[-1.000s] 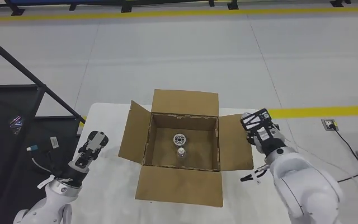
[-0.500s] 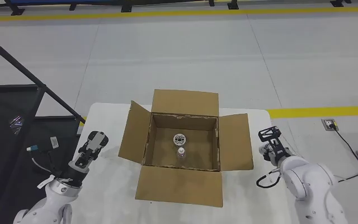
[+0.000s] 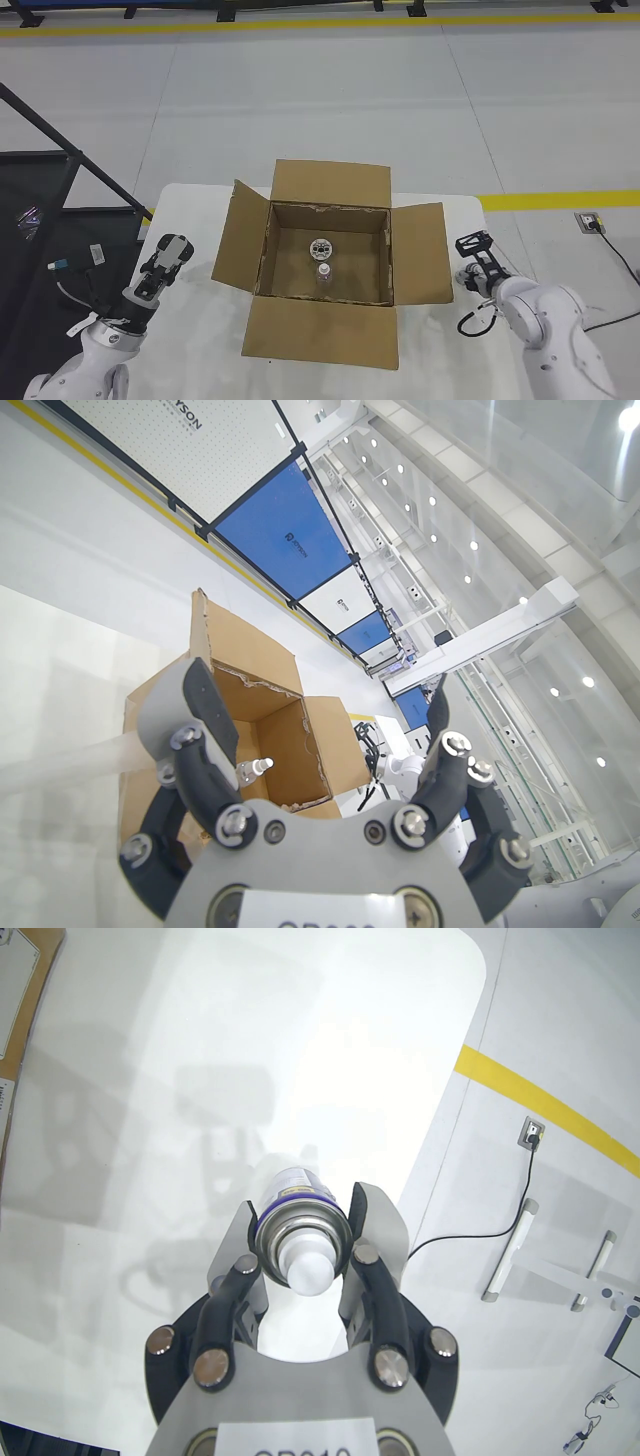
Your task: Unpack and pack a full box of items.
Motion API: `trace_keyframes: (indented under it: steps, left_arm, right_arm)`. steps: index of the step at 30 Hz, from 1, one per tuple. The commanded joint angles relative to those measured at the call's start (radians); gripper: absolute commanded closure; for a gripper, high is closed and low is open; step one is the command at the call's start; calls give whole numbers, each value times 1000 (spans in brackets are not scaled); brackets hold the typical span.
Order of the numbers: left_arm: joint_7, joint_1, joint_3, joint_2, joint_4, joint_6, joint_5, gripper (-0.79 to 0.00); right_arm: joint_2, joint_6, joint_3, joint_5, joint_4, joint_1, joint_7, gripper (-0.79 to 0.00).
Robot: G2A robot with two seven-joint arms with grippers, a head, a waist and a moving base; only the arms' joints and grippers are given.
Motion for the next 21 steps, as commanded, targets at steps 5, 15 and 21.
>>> trace_keyframes:
  steps: [5, 15, 21]
  left_arm:
    - [0, 0, 0, 0, 0, 0, 0, -785]
    - [0, 0, 0, 0, 0, 0, 0, -785]
    - [0, 0, 0, 0, 0, 0, 0, -785]
  right_arm:
    - [3, -2, -4, 8, 4, 7, 11, -785]
    - [1, 337, 8, -167, -329, -72, -6, -785]
    - [-3, 231, -102, -179, -583, -91, -23, -785]
